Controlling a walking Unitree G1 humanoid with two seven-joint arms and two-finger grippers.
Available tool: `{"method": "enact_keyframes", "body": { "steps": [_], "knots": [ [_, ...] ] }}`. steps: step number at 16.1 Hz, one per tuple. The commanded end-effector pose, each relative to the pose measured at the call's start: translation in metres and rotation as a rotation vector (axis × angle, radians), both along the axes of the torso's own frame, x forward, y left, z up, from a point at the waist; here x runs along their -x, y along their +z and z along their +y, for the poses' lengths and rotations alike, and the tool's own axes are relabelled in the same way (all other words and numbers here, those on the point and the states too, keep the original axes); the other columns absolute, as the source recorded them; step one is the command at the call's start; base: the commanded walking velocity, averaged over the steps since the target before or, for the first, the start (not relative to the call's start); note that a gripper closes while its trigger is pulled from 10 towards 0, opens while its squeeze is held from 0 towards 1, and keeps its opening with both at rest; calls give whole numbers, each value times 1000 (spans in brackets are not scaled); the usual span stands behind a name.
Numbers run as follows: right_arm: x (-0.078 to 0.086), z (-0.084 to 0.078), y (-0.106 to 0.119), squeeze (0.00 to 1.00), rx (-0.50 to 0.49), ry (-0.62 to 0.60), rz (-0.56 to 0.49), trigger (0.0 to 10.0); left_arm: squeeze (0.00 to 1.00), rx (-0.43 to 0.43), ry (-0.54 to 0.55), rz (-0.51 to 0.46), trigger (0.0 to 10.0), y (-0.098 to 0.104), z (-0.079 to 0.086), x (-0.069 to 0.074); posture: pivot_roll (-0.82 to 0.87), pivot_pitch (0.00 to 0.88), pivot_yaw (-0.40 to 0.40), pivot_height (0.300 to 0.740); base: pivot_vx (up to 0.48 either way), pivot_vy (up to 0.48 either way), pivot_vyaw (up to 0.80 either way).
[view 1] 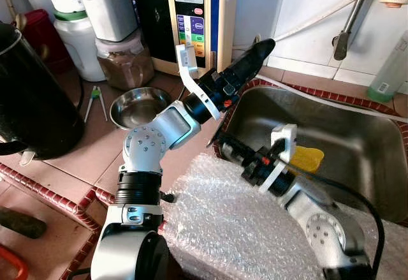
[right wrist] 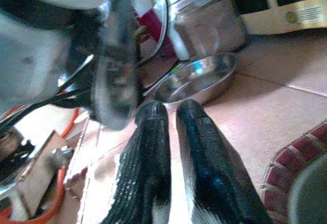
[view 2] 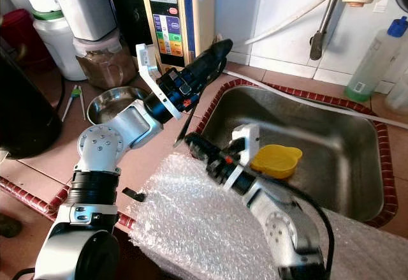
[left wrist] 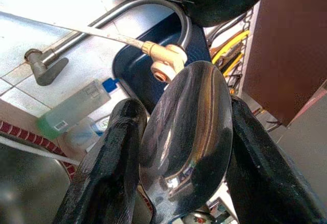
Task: Kitchen organization
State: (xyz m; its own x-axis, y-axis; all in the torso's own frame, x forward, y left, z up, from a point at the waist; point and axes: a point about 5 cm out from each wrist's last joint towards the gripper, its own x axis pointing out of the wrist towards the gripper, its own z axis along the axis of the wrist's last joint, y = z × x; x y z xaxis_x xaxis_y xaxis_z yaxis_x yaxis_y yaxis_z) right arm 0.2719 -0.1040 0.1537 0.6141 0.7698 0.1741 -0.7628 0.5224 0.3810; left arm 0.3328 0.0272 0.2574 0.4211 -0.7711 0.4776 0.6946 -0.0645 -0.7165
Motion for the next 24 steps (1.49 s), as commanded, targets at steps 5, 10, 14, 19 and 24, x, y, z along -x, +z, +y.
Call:
{"method": "enact_keyframes", "body": {
  "steps": [5, 10, 14, 19, 24],
  "knots": [
    [13, -10, 11, 1000, -13, 29, -37, 10000, 0, 41, -76, 18, 0, -2, -21, 12, -67, 84, 74, 740, 0, 0, 0],
    [14, -14, 16, 1000, -9, 58, -45, 10000, 0, 33, -89, 26, 0, -6, -24, 15, -69, 87, 72, 740, 0, 0, 0],
    [4, -12, 20, 1000, -10, 57, -49, 10000, 0, 26, -101, 31, 0, -10, -26, 19, -65, 85, 71, 740, 0, 0, 0],
    [7, -13, 21, 1000, -4, 40, -52, 10000, 0, -104, 1, -58, 2863, -19, -19, 15, -65, 83, 67, 740, 0, 0, 0],
    [19, -18, 10, 1000, 58, 7, -24, 10000, 733, -472, 278, -326, 10000, -49, 3, 3, -57, 80, 56, 740, 0, 0, 0]
  ]
}}
